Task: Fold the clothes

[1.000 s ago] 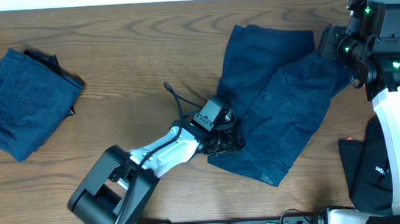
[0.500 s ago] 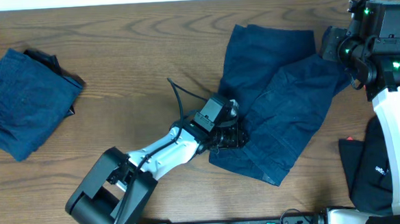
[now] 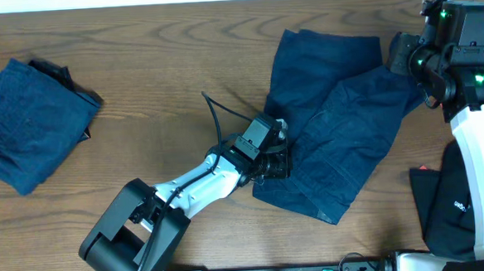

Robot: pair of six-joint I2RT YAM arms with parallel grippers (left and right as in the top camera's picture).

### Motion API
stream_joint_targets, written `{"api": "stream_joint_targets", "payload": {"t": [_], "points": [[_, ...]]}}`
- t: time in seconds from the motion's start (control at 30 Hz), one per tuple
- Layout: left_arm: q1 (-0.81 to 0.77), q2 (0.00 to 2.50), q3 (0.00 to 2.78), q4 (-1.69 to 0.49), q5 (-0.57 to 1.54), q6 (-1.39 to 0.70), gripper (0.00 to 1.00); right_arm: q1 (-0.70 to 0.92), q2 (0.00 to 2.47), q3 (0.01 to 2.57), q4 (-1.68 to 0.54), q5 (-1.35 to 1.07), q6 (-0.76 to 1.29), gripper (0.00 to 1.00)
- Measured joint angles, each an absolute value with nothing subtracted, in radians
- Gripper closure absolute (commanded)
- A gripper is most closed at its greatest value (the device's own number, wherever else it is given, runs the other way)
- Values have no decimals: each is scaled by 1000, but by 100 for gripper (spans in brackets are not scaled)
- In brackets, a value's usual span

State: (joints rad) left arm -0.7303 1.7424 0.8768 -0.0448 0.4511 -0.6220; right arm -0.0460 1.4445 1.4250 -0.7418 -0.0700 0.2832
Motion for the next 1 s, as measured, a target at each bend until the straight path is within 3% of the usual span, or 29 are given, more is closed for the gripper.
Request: {"api": "stream_joint_targets", "payload": {"t": [0.1, 0.4, 0.57, 0.8, 1.0], "points": [[-726, 1725, 877, -97, 467, -592, 94, -46, 1444, 1425, -742, -60, 283, 99], [-556, 1331, 905, -633, 466, -513, 94, -42, 1444, 1425, -677, -62, 240, 99], [-540, 1159, 915, -727, 408, -511, 94, 2, 1444, 1425, -542, -116, 213, 99], [-539, 1110, 918, -909, 189, -641, 94, 80, 1445, 1425, -365, -157, 199, 99], [-539, 1113, 918, -880, 20, -744, 94, 118, 1480, 1425, -307, -151, 196, 99]]}}
